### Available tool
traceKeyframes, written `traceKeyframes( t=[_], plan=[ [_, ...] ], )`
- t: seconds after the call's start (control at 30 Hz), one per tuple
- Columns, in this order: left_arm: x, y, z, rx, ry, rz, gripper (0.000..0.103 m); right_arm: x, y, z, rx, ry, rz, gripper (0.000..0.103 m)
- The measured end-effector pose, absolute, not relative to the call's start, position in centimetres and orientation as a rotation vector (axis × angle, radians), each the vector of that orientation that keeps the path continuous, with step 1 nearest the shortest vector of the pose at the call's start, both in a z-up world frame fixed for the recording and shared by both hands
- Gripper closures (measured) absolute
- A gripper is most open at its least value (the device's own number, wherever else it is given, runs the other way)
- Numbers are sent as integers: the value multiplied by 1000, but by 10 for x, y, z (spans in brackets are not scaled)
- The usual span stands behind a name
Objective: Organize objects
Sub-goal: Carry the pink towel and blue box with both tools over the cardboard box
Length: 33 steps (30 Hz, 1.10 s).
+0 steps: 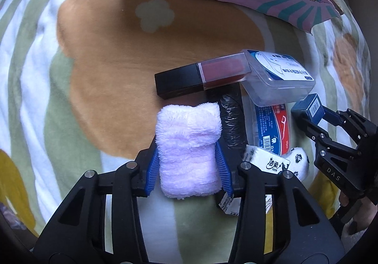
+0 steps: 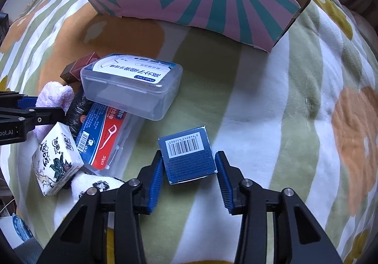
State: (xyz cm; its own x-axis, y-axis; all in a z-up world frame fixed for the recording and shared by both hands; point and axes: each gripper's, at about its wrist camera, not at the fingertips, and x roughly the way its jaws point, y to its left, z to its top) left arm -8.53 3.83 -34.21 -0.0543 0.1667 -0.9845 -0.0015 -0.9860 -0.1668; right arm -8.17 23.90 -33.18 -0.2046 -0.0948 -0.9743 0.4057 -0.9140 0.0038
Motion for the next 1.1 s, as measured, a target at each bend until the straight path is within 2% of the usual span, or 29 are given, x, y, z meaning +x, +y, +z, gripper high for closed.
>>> traceKeyframes(
  t=[0.3, 0.53, 0.73, 1.1],
  plan=[
    [-94, 34, -334, -2052, -184, 2217, 65, -74, 244, -330, 1747, 314, -2219, 64],
    [-105, 25, -308, -1994, -198, 2272, 65, -68, 254, -304, 1749, 215, -2290, 65],
    [-82, 27, -260, -1898, -202, 2352, 65, -79, 251, -238, 1715, 129, -2385, 65],
    [-59, 26, -134, -1691, -143, 2487, 65, -72, 250, -128, 1597, 29, -2567, 65]
  ],
)
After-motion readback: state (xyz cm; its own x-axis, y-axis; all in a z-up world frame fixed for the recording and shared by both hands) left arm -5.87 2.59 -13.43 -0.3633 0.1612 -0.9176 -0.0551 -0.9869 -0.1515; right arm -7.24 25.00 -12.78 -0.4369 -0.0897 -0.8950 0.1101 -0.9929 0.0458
